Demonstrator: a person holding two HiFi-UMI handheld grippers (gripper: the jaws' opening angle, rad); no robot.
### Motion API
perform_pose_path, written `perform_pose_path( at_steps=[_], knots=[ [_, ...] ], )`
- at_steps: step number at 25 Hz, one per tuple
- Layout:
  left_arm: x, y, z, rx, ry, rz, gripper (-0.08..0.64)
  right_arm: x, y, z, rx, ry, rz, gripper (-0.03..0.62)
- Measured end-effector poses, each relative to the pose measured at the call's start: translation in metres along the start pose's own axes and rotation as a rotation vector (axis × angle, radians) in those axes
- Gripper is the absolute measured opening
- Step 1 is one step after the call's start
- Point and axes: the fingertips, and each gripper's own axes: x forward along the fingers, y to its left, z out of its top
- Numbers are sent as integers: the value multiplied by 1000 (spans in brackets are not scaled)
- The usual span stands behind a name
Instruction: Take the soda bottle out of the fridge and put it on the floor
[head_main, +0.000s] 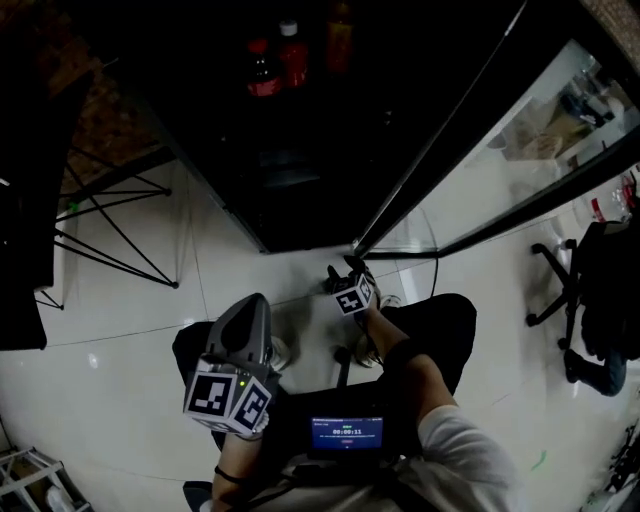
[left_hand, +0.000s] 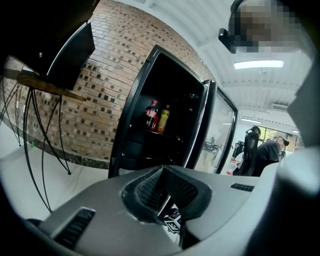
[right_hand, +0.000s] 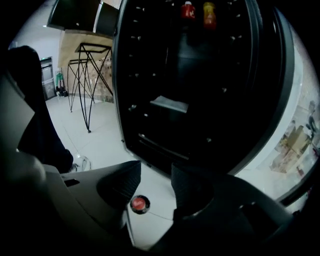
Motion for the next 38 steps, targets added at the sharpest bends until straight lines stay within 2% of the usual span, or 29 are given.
perform_pose_path(
  at_steps=[2,5,10,14,19,24,31,38],
  knots=[
    [-7,-9,12,11,-27,-14,3,-27,-14,41,8,-82,-12,166],
    [-18,-22,30,37,-71,-34,2,-79,-32,109,22,-227,-29,28],
    [-46,-47,49,85,-96,-58,2,-170,-27,163,38,-356,9,15],
    [-61,-60,58,112,-120,-72,2,-232,-33,193,146,-414,30,15],
    [-72,-67,64,130,-133,-75,3,-306,-43,218,256,-471,24,15],
    [-76,-70,66,135,-147,-67,2,-357,-42,219,261,-510,1,15],
    [-76,-70,61,151,-139,-46,2,-381,-37,201,249,-519,12,15],
    [-69,-70,54,153,-121,-26,2,-396,-34,206,223,-535,46,14]
  ],
)
